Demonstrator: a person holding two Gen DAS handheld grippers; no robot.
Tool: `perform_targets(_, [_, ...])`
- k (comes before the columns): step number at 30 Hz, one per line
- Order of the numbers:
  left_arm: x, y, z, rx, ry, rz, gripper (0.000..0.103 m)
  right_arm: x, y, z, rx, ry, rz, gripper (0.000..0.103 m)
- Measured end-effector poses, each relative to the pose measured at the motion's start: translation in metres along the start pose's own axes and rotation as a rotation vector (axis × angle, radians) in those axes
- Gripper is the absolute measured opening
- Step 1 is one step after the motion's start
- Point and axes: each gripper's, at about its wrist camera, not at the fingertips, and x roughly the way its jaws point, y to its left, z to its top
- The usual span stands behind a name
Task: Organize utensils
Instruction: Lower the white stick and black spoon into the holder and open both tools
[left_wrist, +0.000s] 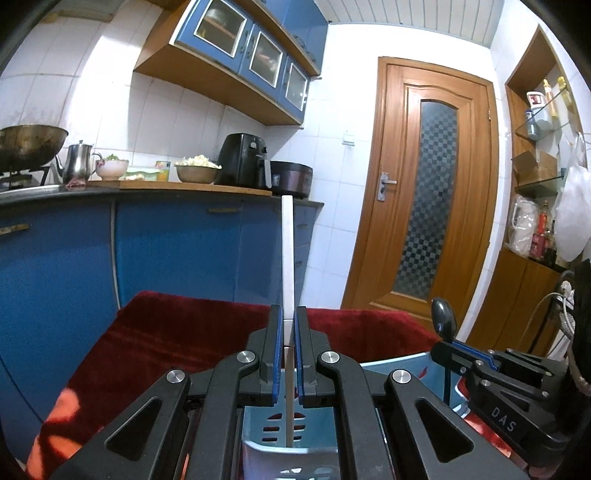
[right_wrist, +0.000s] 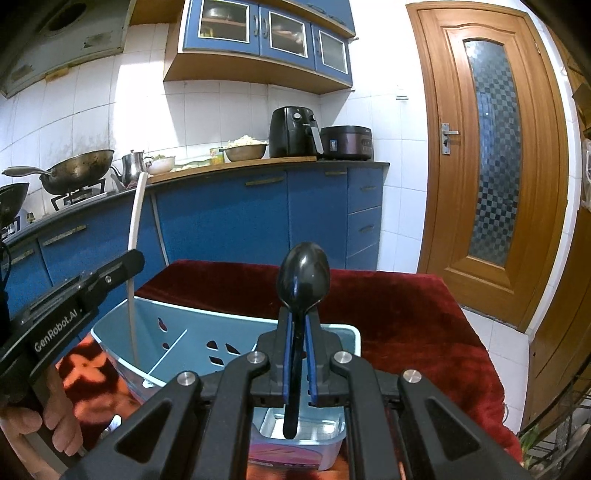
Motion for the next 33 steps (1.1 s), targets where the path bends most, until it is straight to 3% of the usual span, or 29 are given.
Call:
perform_targets(6, [0.000, -0.001, -0.006, 0.006, 0.022, -0.007, 0.006, 0.000, 0.001, -0.004, 0.012, 0.017, 0.017, 0.010])
perform_targets(10, [0.000, 0.000, -0.008, 0.002, 0.043, -0.011, 0.015, -0.003, 0.001, -0.004, 0.019, 0.013, 0.024, 0.024])
perform_targets(25, [-0.034, -0.001, 0.002, 0.017, 0.084, -0.021, 0.016, -0.045, 0.010, 0.002, 0.009, -0.034, 0.019, 0.024])
perform_targets(33, [-0.067, 0.002, 0.005, 0.007, 0.143, -0.020, 0.016, -0.080, 0.011, -0.004, 0.018, -0.020, 0.024, 0.024])
